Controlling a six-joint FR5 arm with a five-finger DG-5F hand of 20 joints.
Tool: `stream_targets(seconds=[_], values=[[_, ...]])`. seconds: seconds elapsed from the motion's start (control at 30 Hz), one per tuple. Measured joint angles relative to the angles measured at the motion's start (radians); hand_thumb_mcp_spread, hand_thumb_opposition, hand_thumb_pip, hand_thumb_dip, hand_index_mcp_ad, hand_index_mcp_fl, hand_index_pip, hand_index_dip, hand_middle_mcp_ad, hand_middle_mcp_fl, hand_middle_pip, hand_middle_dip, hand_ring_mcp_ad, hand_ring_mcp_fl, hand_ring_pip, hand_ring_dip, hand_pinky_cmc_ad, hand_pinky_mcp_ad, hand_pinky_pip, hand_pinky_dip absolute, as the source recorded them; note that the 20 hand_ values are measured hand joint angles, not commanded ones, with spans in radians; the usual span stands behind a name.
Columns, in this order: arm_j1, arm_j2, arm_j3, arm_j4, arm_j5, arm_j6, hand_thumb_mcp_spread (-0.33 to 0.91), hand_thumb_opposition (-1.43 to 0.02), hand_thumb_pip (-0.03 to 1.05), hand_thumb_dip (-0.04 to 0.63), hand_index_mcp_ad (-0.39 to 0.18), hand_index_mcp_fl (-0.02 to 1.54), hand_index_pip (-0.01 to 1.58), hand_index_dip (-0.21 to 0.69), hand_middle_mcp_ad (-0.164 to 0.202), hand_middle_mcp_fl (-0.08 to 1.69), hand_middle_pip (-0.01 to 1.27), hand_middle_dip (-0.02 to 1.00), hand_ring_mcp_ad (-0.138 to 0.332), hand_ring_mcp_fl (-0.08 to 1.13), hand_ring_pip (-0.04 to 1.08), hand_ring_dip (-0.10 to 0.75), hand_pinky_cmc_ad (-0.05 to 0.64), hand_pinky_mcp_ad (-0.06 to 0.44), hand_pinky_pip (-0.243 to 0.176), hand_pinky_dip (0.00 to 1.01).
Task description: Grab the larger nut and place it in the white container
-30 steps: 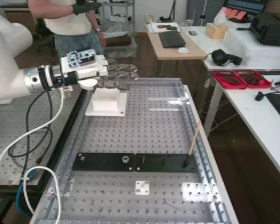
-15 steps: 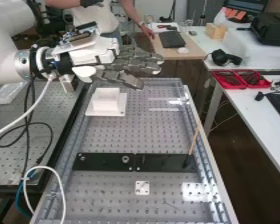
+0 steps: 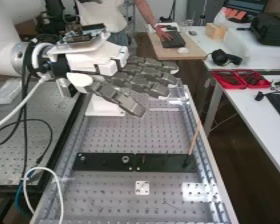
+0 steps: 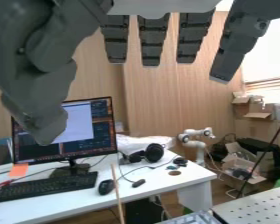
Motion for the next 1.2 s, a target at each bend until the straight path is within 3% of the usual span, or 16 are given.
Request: stream_targets(seconds=[0.1, 0.37, 1.2], values=[[-0.001, 0.006, 0.012, -0.031, 0.014, -0.030, 0.09, -0.85, 0.79, 0.175, -0.103, 0.00, 0.36, -0.195, 0.058, 0.01, 0.12, 0.22, 0.147, 0.00, 0.09, 0.124, 0.340, 0.316, -0.093, 0.50], [-0.009, -0.001, 0.041, -0.081, -0.016, -0.055, 0.05, -0.87, 0.80, 0.171, -0.108, 0.00, 0.39, -0.199, 0.058, 0.01, 0.12, 0.22, 0.147, 0.00, 0.09, 0.124, 0.344, 0.312, -0.093, 0.47], [-0.033, -0.030, 0.087, -0.095, -0.077, -0.049, 0.04, -0.88, 0.80, 0.171, -0.113, 0.00, 0.40, -0.204, 0.054, 0.01, 0.12, 0.22, 0.147, 0.00, 0.09, 0.124, 0.346, 0.316, -0.094, 0.47]])
